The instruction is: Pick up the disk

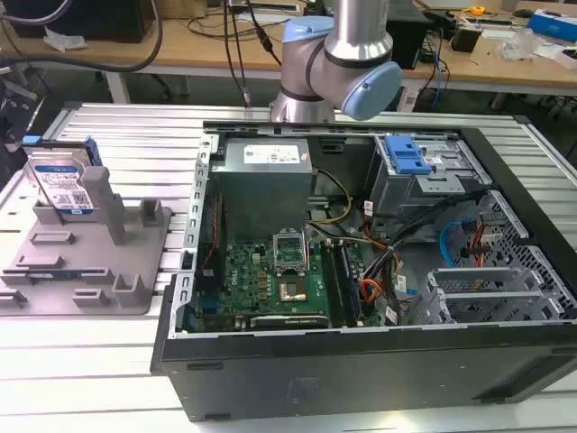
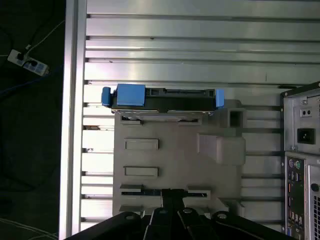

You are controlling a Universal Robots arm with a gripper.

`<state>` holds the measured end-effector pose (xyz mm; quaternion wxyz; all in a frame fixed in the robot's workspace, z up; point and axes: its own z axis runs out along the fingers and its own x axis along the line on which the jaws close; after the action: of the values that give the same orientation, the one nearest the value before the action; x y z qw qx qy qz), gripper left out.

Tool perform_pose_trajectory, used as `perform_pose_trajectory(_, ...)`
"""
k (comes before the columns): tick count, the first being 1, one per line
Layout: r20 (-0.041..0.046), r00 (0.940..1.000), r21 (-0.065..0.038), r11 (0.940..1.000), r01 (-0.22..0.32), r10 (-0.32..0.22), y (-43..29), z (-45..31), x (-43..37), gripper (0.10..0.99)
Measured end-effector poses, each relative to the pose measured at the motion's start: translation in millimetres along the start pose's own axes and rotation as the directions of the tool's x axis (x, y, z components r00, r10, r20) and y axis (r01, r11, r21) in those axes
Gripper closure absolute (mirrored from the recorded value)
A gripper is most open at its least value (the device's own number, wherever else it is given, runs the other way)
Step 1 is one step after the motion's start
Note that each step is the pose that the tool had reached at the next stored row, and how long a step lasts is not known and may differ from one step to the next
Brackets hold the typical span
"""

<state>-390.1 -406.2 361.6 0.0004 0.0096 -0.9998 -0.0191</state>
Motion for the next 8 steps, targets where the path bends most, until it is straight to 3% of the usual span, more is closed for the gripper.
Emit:
perform_pose_trajectory(6,-0.0001,1.0000,0.000,1.0000,0.003,-0.003,0.0,0.0,0.0,0.980)
perform_pose_trajectory(8,-0.0011,0.9995,0.000,0.9995,0.031,-0.031,0.0,0.0,0.0,0.980)
